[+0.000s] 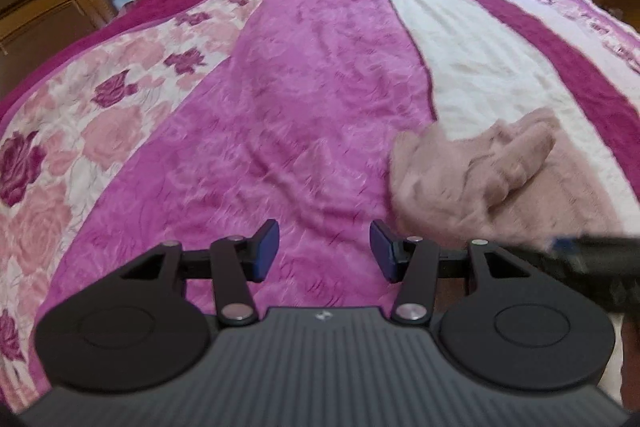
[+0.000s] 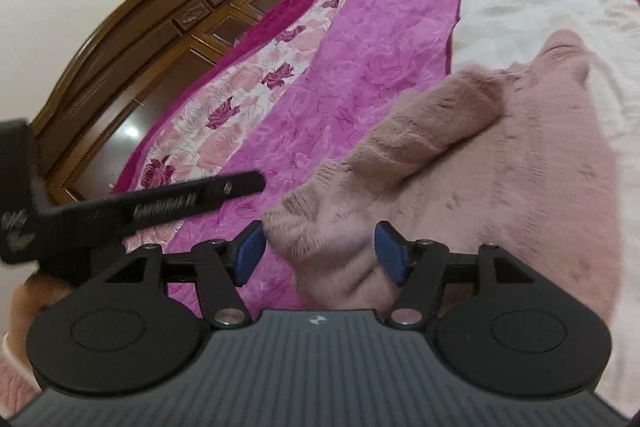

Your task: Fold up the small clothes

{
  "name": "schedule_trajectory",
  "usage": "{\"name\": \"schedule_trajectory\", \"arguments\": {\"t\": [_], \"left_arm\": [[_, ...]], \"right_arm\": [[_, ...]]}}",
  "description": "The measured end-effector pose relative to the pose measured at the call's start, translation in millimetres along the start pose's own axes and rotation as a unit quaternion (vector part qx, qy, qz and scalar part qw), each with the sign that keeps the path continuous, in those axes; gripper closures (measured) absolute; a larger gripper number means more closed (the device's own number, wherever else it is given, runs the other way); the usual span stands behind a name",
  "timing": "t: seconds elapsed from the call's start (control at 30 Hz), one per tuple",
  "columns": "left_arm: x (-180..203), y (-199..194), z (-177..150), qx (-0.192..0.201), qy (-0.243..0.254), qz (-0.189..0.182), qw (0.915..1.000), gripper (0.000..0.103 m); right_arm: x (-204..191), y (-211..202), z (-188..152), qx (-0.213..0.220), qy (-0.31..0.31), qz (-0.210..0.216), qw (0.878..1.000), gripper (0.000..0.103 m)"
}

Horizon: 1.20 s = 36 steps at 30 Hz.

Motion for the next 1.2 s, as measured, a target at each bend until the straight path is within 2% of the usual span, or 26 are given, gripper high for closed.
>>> {"name": "schedule_trajectory", "arguments": {"t": [0.17,0.3,0.5,0.63,0.77,0.87,0.9,0.93,1.1,1.2], "left_arm": [[22.1,-2.6,21.8,0.027,0.000,-0.044,0.9987,0.051],[51.0,2.3,33.2,0.035,0.024,-0.074,0.9964,0.051],[100.2,21.3,38.7,0.033,0.071,-0.119,0.9898,0.051],[122.5,42.9,29.5,0.014,0.104,-0.128,0.9862,0.051],[128.7,62.3,20.9,0.011,0.124,-0.105,0.9866,0.051],[123.3,71.6,22.2,0.020,0.103,-0.103,0.9892,0.054],[121.2,72.5,23.2,0.025,0.094,-0.107,0.9895,0.064],[119.1,75.0,24.6,0.026,0.085,-0.113,0.9897,0.090],[88.3,73.7,41.1,0.053,0.016,-0.084,0.9949,0.091],[64.0,88.5,41.8,0.037,-0.029,-0.069,0.9965,0.091]], "right_arm": [[21.6,-38.6,5.5,0.032,0.001,-0.034,0.999,0.035],[43.3,-63.4,16.6,0.069,-0.007,-0.075,0.995,0.035],[84.2,-74.2,25.3,0.092,0.009,-0.129,0.987,0.035],[102.9,-70.9,24.1,0.093,0.018,-0.150,0.984,0.035],[112.5,-62.2,19.6,0.083,0.029,-0.152,0.985,0.035],[114.3,-56.2,16.5,0.077,0.030,-0.148,0.985,0.035],[114.3,-54.7,16.0,0.076,0.030,-0.148,0.986,0.035],[113.7,-53.9,15.4,0.076,0.028,-0.148,0.986,0.035],[106.8,-47.2,15.0,0.072,0.015,-0.146,0.986,0.035],[101.3,-43.6,12.6,0.071,-0.002,-0.147,0.987,0.035]]}}
Point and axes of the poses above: each gripper's, at about its wrist camera, not at the fingertips, and y roughly the way its jaws point, x to its right, z to its top, the point moved 9 cm from there along y, roughly the way its jaws point, and after that the axes turned 3 degrees about y, right-handed, at the moved point
